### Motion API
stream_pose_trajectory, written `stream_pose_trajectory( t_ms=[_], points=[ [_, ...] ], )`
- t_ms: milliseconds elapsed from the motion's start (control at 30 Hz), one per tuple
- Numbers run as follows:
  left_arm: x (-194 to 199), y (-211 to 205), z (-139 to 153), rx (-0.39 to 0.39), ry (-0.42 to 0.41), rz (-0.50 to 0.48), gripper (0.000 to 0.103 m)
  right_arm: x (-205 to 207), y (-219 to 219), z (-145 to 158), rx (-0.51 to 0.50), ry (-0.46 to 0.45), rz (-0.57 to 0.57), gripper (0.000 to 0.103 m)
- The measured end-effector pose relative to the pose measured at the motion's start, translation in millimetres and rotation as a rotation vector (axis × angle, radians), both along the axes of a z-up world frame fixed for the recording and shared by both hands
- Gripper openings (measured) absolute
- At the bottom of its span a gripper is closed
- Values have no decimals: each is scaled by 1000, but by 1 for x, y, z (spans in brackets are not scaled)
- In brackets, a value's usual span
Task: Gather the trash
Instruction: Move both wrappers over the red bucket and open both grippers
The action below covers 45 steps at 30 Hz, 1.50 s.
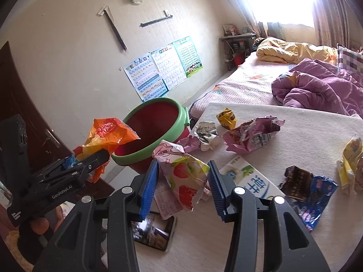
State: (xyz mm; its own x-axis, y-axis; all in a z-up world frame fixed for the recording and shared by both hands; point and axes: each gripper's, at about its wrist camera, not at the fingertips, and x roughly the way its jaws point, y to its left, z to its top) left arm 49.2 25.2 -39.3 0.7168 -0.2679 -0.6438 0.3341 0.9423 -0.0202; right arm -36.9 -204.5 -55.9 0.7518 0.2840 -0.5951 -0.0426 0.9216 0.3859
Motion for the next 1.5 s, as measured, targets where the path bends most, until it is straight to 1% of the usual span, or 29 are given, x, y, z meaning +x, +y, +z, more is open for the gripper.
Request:
stream_pose_trajectory(
  t_ms=[167,367,567,767,1133,1367,1500],
  points=[
    [19,26,-1,17,-6,-16,58,20,23,-3,1,13,-23,44],
    [45,64,-13,15,25,0,58,45,51,-12,-9,41,-28,44],
    [67,82,-19,14,33,-7,58,61,68,-16,-10,58,-45,44],
    [87,91,-24,-7,54,-26,58,75,79,-10,-26,47,-61,44],
    [116,79,-25,12,38,-81,58,103,85,9,-5,-8,-107,44],
    [133,75,-32,32,45,-84,58,129,78,9,26,-1,-127,44],
    [144,76,-41,49,60,-82,58,145,76,4,43,15,-127,44]
  ],
)
